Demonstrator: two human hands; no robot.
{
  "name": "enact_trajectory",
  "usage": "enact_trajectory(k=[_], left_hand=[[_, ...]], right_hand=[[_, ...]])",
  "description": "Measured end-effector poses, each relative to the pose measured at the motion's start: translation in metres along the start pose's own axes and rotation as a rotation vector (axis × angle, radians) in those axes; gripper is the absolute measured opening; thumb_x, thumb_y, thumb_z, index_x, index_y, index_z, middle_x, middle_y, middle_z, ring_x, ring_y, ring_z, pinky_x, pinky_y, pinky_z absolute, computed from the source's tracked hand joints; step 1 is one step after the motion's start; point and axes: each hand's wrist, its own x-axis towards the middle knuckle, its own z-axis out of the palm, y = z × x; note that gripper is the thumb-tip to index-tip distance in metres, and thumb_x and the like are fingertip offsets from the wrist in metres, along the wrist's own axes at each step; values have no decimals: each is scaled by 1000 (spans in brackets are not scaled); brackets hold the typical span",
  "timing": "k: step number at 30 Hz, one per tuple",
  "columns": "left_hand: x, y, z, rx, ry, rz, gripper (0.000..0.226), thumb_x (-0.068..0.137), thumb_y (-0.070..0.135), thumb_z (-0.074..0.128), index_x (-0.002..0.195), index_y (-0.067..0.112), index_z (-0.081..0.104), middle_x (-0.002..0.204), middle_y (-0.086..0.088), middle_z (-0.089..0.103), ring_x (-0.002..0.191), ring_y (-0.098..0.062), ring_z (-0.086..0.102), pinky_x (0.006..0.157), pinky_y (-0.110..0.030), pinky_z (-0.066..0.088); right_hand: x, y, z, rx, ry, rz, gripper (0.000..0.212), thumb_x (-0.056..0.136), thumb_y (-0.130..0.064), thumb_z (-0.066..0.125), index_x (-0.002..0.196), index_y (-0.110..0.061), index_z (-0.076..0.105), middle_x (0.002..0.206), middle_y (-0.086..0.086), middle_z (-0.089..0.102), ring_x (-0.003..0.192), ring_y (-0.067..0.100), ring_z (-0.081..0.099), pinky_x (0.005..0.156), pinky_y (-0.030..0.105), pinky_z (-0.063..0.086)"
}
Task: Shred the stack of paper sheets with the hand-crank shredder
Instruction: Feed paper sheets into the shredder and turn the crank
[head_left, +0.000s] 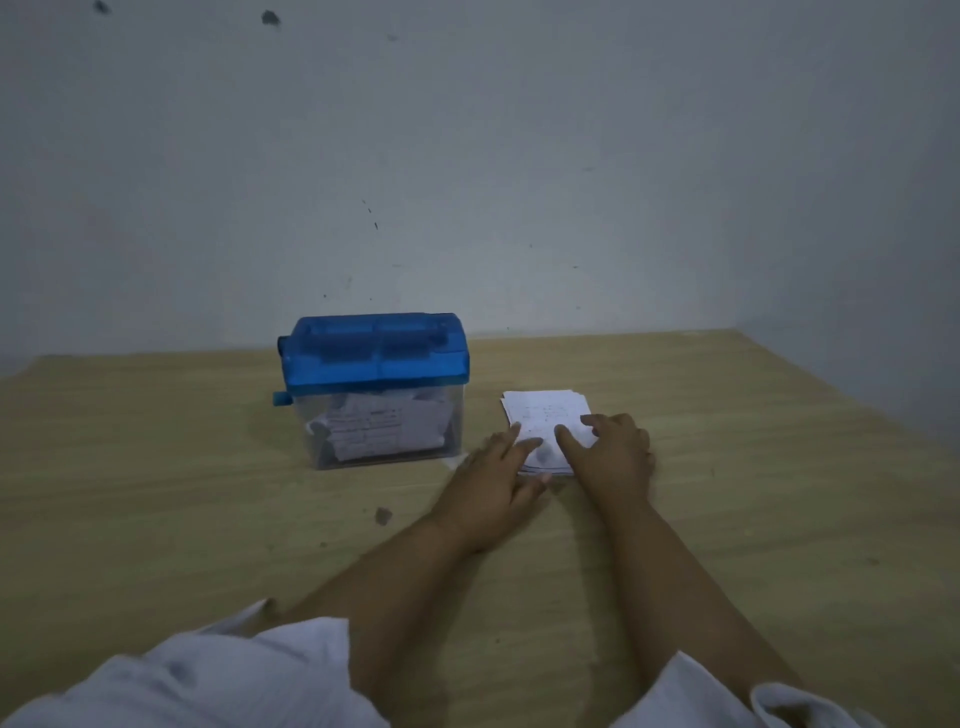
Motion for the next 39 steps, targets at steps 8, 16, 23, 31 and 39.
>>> enact_trajectory(k=[8, 16, 23, 31, 39], left_hand=[[0, 3, 0, 143, -116, -26, 53, 98, 52, 26, 147, 32, 27, 158, 6, 10, 146, -12, 3, 117, -35, 3], [0, 5, 0, 174, -136, -28, 54, 97, 54, 25, 148, 34, 24, 159, 6, 8, 146, -13, 0, 117, -35, 2], [0, 6, 0, 199, -163, -27, 55, 97, 54, 23, 148, 36, 17, 159, 3, 2, 146, -15, -5, 117, -35, 1], [-1, 8, 0, 148, -123, -57, 60, 96, 56, 27, 150, 32, 15, 159, 4, 2, 146, -13, -7, 116, -35, 4], [-29, 25, -26, -248, 425, 130, 19, 97, 30, 48, 108, 16, 55, 109, 5, 56, 102, -4, 49, 85, -19, 42]], right_hand=[[14, 6, 2, -70, -37, 120, 48, 84, -38, 63, 125, -14, 55, 128, 10, 47, 121, 30, 39, 98, 38, 30], [18, 9, -3, 189, 135, 133, 15, 78, -22, 70, 94, -20, 70, 89, -2, 69, 90, 20, 62, 90, 34, 34], [18, 9, -3, 39, 186, 146, 16, 87, -31, 63, 90, -17, 71, 94, 2, 71, 95, 23, 58, 88, 35, 27], [11, 7, -4, 169, 270, 24, 22, 89, -23, 61, 103, -11, 72, 112, 5, 64, 108, 27, 48, 88, 34, 31], [10, -18, -37, 969, 174, 260, 8, 86, -12, 65, 83, -4, 65, 74, 2, 60, 67, 14, 54, 56, 29, 47]])
